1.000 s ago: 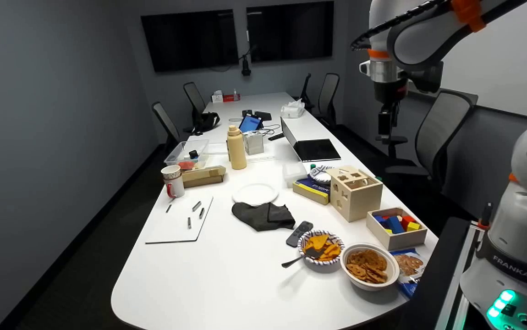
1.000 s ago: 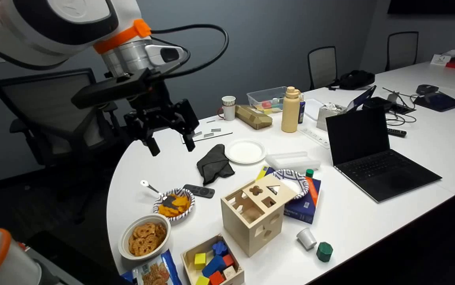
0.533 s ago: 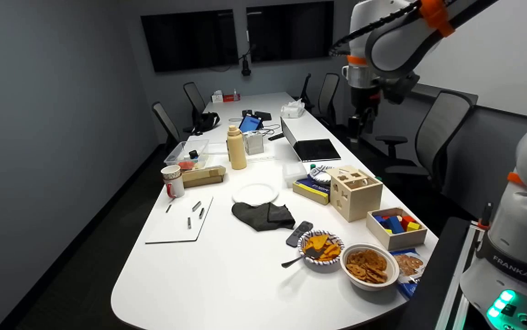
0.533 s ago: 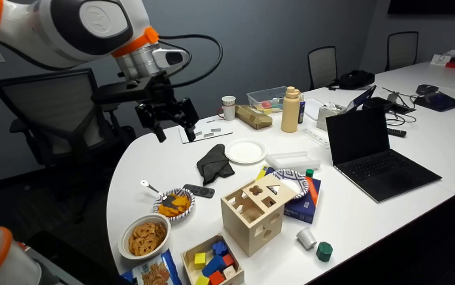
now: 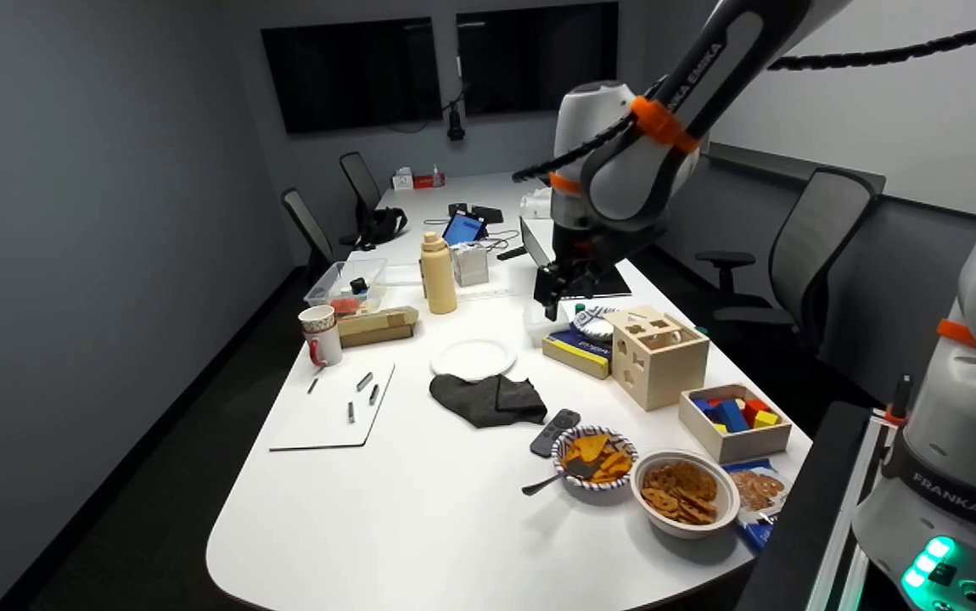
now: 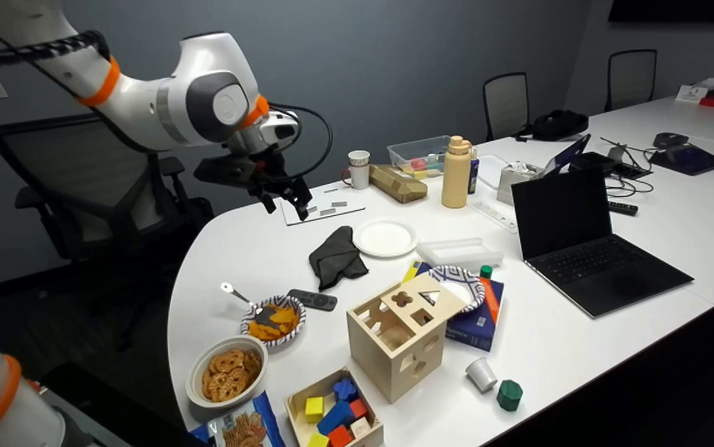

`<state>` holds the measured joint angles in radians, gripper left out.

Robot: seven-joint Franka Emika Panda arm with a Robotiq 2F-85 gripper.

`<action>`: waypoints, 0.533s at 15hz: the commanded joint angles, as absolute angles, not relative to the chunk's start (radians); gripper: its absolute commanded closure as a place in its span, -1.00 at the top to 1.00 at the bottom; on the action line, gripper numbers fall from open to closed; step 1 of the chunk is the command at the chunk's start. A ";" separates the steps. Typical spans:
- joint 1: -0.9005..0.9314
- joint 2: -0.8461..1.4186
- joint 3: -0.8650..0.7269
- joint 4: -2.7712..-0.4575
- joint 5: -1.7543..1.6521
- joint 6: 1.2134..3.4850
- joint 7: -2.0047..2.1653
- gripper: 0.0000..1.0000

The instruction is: Press the center button of the small grey remote

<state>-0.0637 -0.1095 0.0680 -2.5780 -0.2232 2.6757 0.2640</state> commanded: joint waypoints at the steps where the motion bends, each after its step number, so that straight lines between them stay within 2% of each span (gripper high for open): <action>1: -0.069 0.149 0.041 -2.435 -0.264 2.780 0.414 1.00; 2: -0.053 0.200 0.020 -2.409 -0.250 2.795 0.429 1.00; 3: -0.037 0.242 -0.001 -2.392 -0.223 2.808 0.433 0.50; 4: -0.023 0.279 -0.020 -2.377 -0.202 2.820 0.440 0.46; 8: -0.012 0.409 -0.041 -2.311 -0.054 2.861 0.394 -0.15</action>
